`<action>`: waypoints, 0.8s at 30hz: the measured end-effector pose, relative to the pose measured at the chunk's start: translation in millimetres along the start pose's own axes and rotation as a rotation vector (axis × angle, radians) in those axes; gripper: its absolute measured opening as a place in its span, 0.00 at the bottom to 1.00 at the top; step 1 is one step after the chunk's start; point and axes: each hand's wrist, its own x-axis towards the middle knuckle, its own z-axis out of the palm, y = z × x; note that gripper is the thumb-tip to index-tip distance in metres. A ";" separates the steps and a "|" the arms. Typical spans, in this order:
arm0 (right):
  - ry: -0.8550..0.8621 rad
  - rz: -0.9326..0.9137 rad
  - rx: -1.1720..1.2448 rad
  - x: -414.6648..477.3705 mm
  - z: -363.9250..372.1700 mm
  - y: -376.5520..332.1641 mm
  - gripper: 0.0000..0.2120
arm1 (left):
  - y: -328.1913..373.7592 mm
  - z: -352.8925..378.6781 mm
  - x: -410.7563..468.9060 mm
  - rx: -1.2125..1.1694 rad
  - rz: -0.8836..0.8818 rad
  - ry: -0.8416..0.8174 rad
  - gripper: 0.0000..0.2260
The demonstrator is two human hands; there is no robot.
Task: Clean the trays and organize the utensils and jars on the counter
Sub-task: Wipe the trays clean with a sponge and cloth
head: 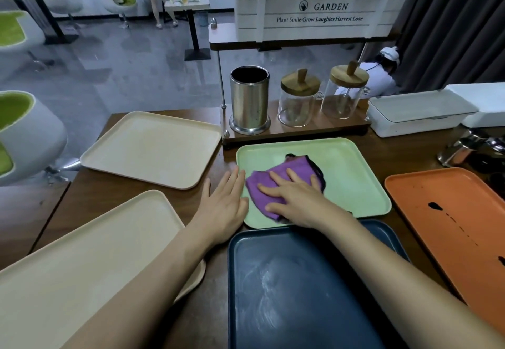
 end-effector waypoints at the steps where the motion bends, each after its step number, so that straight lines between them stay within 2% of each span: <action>1: 0.012 0.005 -0.026 11.8 -1.7 -9.1 0.25 | -0.6 -0.3 -0.4 -0.005 0.006 -0.002 0.28; 4: 0.058 0.049 -0.061 44.8 -2.8 -25.3 0.23 | -1.3 0.9 -1.7 -0.005 0.003 -0.004 0.29; 8: 0.097 0.144 -0.085 69.8 0.9 -40.8 0.24 | -2.9 3.0 -0.4 0.008 -0.001 -0.026 0.29; 11: 0.132 0.190 -0.077 72.3 1.4 -41.7 0.24 | -4.6 3.2 0.0 0.040 -0.005 -0.038 0.36; 15: 0.178 0.280 -0.020 63.4 -3.8 2.9 0.24 | -1.5 1.4 -0.8 0.062 -0.020 -0.042 0.33; 19: 0.212 0.406 -0.041 43.8 -21.8 76.4 0.23 | 0.0 0.4 -2.9 0.049 -0.006 -0.041 0.38; 24: 0.243 0.396 -0.060 40.8 -24.7 101.5 0.23 | 1.5 -0.3 -3.0 0.051 -0.013 -0.032 0.34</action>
